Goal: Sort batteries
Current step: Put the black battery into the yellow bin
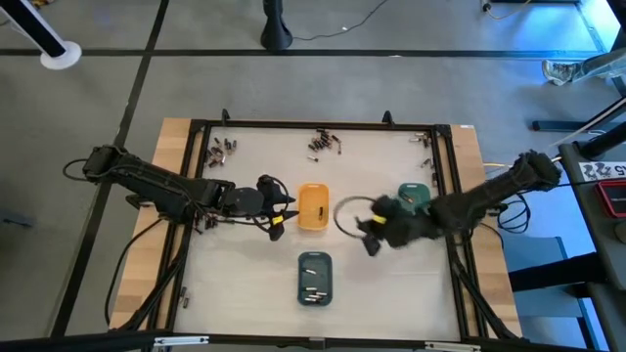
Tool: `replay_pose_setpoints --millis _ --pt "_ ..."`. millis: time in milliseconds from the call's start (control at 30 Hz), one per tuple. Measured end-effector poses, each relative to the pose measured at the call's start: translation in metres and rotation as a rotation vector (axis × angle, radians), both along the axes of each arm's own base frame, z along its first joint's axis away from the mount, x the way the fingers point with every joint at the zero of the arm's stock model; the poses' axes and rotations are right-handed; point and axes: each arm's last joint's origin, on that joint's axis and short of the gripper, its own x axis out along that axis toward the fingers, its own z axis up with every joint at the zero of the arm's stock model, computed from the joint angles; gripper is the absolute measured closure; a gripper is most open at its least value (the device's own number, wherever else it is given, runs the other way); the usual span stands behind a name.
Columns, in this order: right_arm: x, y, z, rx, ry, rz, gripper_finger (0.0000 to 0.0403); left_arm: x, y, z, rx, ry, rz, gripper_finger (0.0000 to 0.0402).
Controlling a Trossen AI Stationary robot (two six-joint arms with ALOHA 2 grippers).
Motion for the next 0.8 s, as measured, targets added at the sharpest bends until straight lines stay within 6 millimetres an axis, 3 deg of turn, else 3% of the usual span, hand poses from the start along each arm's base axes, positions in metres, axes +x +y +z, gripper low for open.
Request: replay_pose_setpoints --millis 167,433,633,800 --pt "0.044 -0.037 -0.011 0.017 -0.072 0.094 0.0384 -0.004 0.002 -0.007 -0.010 0.075 0.021 0.0222" --pt "0.102 -0.087 -0.054 0.085 -0.069 0.206 0.0384 -0.015 0.003 -0.016 -0.084 0.188 0.095 0.0222" --pt "0.139 -0.105 -0.065 0.025 0.061 0.238 0.0384 -0.032 0.001 -0.007 -0.138 0.199 0.125 0.0222" --pt "0.155 -0.115 -0.072 -0.010 0.209 0.235 0.0384 -0.052 -0.001 0.005 -0.142 0.166 0.182 0.0222"
